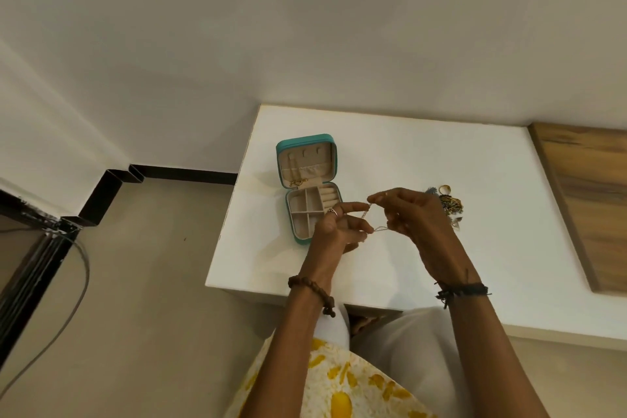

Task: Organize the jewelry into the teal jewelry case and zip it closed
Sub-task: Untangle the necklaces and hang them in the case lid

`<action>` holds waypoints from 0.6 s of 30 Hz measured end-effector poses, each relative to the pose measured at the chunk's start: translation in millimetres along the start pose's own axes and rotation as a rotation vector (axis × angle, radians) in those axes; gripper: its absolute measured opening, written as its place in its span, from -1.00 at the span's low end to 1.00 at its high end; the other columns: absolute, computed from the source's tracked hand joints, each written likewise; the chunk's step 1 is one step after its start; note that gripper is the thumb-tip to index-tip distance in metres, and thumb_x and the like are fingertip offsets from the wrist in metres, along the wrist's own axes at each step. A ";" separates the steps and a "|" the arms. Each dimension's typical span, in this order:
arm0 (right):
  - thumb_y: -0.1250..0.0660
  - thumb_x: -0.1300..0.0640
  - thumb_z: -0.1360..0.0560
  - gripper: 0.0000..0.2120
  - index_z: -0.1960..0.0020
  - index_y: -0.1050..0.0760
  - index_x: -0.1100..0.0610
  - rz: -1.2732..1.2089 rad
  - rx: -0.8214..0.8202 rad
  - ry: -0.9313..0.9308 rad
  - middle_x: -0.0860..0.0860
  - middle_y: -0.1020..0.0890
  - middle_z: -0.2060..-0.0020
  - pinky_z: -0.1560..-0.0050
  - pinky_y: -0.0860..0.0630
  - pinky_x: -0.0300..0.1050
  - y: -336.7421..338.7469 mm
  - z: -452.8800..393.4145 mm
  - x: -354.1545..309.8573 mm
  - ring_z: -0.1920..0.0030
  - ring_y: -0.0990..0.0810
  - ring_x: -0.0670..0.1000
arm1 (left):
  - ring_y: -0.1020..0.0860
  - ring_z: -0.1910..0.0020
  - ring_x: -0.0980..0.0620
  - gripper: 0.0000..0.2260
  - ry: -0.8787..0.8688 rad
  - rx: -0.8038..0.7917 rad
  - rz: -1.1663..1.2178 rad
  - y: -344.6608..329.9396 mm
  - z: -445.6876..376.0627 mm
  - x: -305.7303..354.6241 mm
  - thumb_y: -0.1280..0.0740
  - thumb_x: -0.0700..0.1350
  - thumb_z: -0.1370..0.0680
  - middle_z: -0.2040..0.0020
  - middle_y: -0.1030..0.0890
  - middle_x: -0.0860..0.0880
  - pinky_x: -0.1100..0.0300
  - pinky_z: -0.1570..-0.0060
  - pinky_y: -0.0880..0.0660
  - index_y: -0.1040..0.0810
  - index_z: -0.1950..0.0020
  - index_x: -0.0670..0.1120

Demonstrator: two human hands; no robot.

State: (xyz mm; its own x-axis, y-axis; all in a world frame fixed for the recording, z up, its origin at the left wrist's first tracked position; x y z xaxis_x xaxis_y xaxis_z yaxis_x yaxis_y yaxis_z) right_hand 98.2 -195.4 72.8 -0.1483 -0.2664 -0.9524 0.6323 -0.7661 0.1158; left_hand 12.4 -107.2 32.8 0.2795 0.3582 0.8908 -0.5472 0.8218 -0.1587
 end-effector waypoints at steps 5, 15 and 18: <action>-0.33 0.22 -0.46 -0.87 0.19 -0.64 0.14 0.312 -0.068 0.084 -0.09 -0.48 0.56 0.47 -0.33 -0.42 -16.6 -16.7 -36.1 0.51 -0.38 -0.17 | -0.57 0.34 0.36 -0.76 -0.140 0.041 -0.071 16.9 3.0 31.2 -0.29 -0.27 -0.51 0.39 -0.59 0.26 0.47 0.21 -0.47 -0.47 0.12 0.10; -0.35 0.12 -0.47 -0.87 0.11 -0.65 0.14 0.488 -0.172 0.134 0.02 -0.64 0.27 0.23 -0.48 -0.28 -43.0 -51.9 -53.0 0.27 -0.49 -0.09 | -0.58 0.37 0.31 -0.87 -0.316 0.402 -0.055 62.6 -6.2 47.7 -0.41 -0.14 -0.43 0.44 -0.60 0.16 0.55 0.38 -0.42 -0.58 0.26 0.08; -0.35 0.14 -0.48 -0.86 0.13 -0.63 0.20 0.330 -0.208 0.071 -0.05 -0.62 0.37 0.14 -0.49 -0.16 -45.1 -53.6 -47.6 0.29 -0.49 -0.08 | -0.57 0.37 0.26 -0.87 -0.280 0.345 0.048 65.9 -10.6 46.2 -0.37 -0.16 -0.45 0.49 -0.59 0.16 0.43 0.29 -0.50 -0.56 0.24 0.07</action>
State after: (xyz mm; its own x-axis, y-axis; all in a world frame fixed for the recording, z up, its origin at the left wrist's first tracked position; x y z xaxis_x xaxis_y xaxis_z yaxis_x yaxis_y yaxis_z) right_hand 117.5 -116.8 97.8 0.1374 -0.4316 -0.8915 0.7787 -0.5092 0.3666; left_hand -2.3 -31.8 59.0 0.0491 0.2190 0.9745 -0.7988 0.5944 -0.0933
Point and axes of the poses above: each hand's wrist, its own z-axis away from the middle knuckle, its own y-axis out of the back of the hand, x = y × z, the point moved 6 cm from there along -z, towards the middle knuckle
